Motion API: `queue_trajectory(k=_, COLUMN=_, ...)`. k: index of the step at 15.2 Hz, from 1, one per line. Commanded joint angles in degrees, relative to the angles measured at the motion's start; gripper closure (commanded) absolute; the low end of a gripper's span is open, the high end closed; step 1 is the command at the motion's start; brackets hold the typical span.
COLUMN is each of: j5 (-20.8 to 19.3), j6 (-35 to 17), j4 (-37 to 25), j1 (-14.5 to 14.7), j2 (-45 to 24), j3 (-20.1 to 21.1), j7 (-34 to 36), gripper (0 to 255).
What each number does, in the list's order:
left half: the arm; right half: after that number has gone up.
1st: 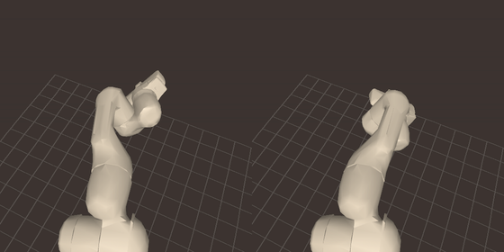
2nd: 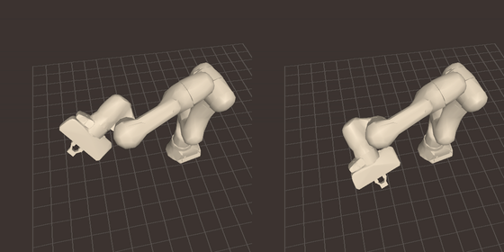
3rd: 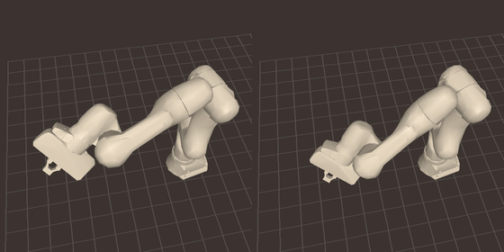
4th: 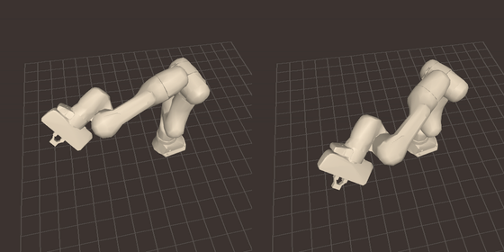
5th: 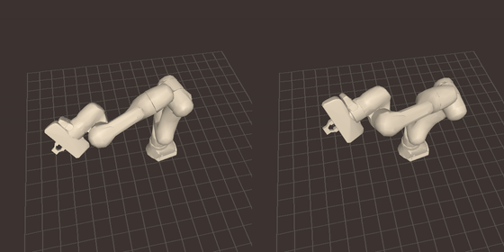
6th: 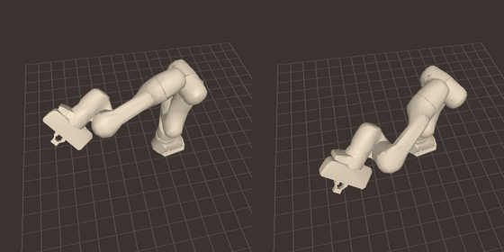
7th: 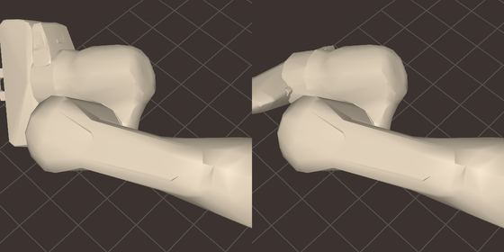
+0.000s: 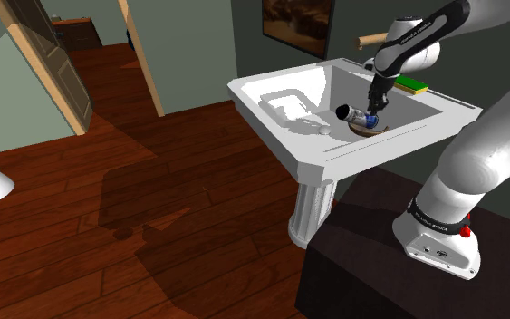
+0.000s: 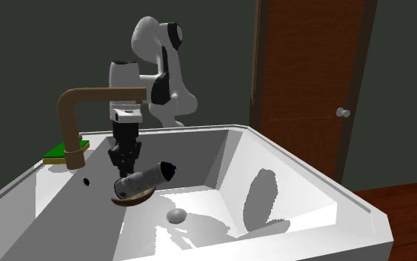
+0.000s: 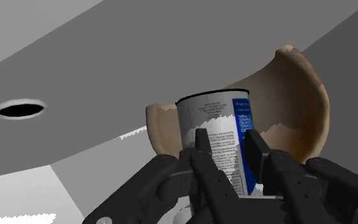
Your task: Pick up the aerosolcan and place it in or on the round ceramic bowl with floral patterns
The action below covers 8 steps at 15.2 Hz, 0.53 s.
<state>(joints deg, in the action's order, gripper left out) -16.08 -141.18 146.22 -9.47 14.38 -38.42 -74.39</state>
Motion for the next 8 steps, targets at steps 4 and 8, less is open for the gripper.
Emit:
queue_trajectory(k=4, j5=0.8, j6=-1.2, j4=-0.3, j1=0.4, j2=-1.4, j3=-0.6, j7=-0.5, gripper=0)
queue_trajectory(k=8, j5=24.9, j6=8.1, j4=-6.1, j1=10.9, j2=-2.8, j3=-11.6, j7=-26.8, gripper=0)
